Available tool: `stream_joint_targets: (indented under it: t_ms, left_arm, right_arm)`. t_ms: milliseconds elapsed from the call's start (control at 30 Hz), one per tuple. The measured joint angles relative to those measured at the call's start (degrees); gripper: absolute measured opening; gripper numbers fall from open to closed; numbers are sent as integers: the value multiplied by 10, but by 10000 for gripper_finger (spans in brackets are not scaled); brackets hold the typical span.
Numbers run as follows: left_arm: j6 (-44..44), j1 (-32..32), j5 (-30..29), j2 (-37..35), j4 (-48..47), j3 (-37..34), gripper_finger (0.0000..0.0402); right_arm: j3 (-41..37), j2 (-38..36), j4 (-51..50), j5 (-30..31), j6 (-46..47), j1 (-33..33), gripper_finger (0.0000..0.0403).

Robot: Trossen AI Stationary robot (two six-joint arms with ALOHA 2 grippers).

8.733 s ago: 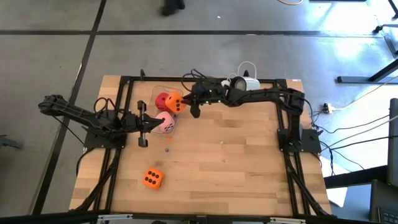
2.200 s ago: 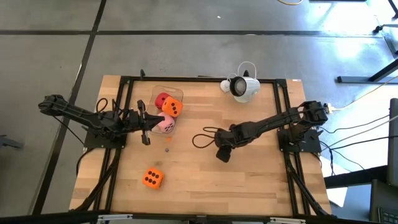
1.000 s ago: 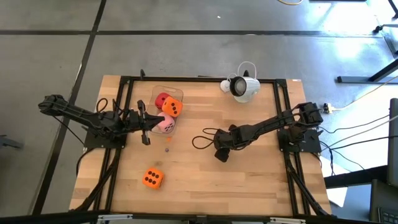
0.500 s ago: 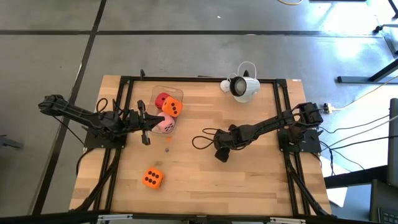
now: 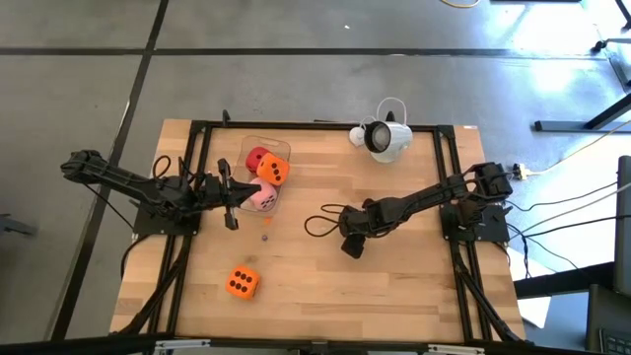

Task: Pick & Place Dice
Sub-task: Put the small yellow die into the transparent bin

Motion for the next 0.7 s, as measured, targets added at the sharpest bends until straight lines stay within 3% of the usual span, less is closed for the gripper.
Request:
stream_joint_targets:
  t_ms: [300,700]
  left_arm:
    - [-1,0,0,0,0,0,4]
    - [-1,0,0,0,0,0,4]
  right_arm:
    - [0,0,-5,-5,-20,0,154]
    - [-1,-1,-9,-17,-28,0,52]
